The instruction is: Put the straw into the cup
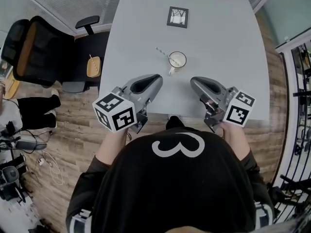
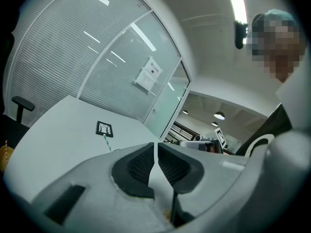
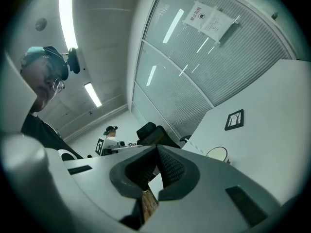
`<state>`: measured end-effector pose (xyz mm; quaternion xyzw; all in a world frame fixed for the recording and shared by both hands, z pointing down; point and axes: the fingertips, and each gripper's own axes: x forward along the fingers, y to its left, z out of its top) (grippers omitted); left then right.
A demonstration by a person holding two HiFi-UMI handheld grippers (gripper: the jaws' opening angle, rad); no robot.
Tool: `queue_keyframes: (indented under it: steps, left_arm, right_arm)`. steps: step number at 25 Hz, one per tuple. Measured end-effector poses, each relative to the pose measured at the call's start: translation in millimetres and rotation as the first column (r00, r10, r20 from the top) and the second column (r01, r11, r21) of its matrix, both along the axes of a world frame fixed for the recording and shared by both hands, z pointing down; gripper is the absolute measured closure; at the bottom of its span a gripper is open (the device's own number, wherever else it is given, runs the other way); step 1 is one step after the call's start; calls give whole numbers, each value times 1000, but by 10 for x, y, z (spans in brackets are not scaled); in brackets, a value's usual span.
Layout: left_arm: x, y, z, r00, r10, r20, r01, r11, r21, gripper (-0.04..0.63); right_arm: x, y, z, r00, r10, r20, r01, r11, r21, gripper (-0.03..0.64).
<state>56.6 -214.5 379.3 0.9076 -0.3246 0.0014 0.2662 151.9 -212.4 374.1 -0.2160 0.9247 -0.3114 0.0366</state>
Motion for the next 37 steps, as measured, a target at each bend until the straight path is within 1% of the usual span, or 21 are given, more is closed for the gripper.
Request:
queue_keyframes:
  steps: [4, 7, 11, 13, 15, 16, 24, 29, 37]
  left_arm:
    - [48, 307, -184, 998, 48, -36, -47, 998, 35, 565]
    - [66, 498, -280, 996, 79, -29, -77, 994, 73, 568]
    - [33, 715, -354, 995, 98, -33, -94, 991, 99, 571]
    - [17, 777, -370, 994, 106, -41, -101, 990, 101, 571]
    - [11, 813, -380, 992, 115, -43, -110, 988, 106, 572]
    - [10, 825, -388, 992, 119, -42, -114, 987, 110, 572]
    - [31, 846, -444, 991, 134, -22, -130, 983, 132, 572]
    - [54, 845, -454, 990, 138, -15, -135, 981, 139, 572]
    - [69, 861, -489, 991, 136, -7, -134, 981, 137, 572]
  right_arm:
    - [-56, 300, -119, 1000, 2, 6, -2, 1000, 29, 601]
    - [-82, 482, -178, 1000, 11, 5, -11, 999, 51, 603]
    - [-150, 714, -328, 998, 1, 58, -5, 998, 70, 603]
    - [-184, 776, -351, 999, 7, 35, -10, 996, 93, 603]
    - [-211, 800, -318, 1000, 19, -7, -18, 994, 110, 603]
    - [-224, 809, -306, 1000, 22, -14, -20, 994, 111, 603]
    - [-248, 834, -321, 1000, 23, -8, -22, 995, 98, 603]
    - [-250, 822, -320, 998, 28, -55, -20, 991, 135, 603]
    - [-226, 842, -375, 998, 27, -48, -20, 990, 140, 603]
